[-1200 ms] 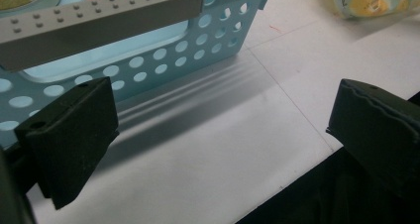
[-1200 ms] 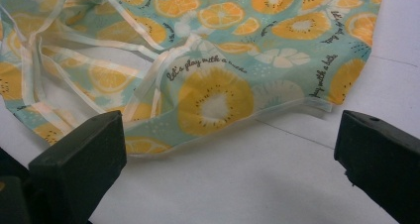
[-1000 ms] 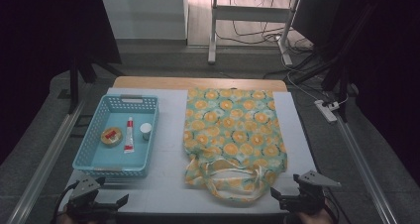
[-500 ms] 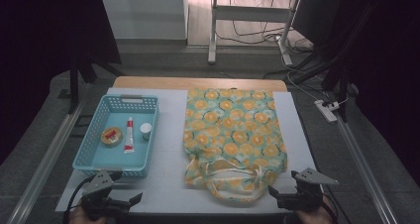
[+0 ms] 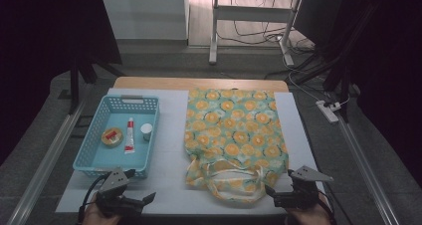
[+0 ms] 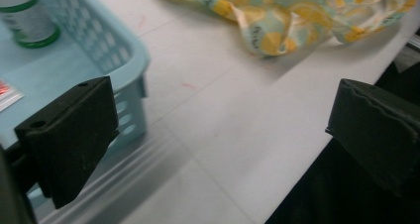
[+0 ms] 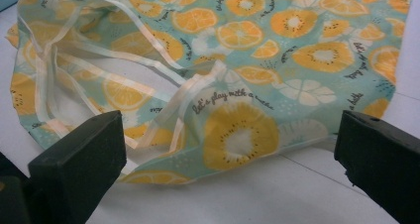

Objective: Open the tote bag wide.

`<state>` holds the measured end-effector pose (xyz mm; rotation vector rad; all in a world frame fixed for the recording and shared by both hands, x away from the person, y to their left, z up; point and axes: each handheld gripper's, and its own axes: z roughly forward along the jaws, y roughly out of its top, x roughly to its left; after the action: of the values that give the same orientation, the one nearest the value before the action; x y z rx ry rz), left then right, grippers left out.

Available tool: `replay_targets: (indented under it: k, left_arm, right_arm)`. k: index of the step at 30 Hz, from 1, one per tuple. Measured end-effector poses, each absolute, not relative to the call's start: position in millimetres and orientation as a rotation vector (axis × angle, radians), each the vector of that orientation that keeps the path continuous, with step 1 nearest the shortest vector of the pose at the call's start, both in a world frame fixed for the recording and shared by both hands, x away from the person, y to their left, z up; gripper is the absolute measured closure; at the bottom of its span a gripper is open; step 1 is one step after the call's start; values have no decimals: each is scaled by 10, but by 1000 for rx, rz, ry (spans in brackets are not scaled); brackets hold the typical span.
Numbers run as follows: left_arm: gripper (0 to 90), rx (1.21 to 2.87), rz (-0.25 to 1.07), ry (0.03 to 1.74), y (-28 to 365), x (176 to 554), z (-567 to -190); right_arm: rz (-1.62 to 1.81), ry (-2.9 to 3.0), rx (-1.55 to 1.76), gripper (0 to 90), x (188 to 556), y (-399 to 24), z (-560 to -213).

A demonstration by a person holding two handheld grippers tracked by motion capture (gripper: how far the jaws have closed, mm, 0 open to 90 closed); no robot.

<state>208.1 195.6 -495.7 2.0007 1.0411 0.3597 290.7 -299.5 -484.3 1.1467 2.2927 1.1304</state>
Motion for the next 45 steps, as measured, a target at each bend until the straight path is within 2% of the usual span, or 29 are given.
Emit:
replay_targets:
  k: [7,9,21,29,32,38,41,45]
  left_arm:
    - [0,2033,320,966,1758,2162,-4936]
    - [0,2057,310,933,1664,2204,-4935]
    - [0,2150,258,817,1144,2605,-4997]
    - [12,2185,252,775,888,2851,-5057]
    - [50,2197,252,762,796,2971,-5089]
    - [181,2206,214,747,688,3173,-5139]
    - [271,2191,171,730,673,3235,-5148]
    - [365,2189,160,708,650,3236,-5127]
  right_arm:
    - [1107,2319,1133,1,2936,-2925,-4880]
    - [1088,2331,1123,49,2960,-2905,-4906]
    - [1033,2363,1122,173,3069,-2874,-4989]
    - [1012,2377,1126,203,3109,-2875,-5021]
    - [997,2396,1116,252,3121,-2864,-5039]
    - [982,2399,1123,339,3149,-2864,-5053]
    - [965,2412,1126,421,3164,-2878,-5058]
    - [936,2436,1123,607,3176,-2878,-5064]
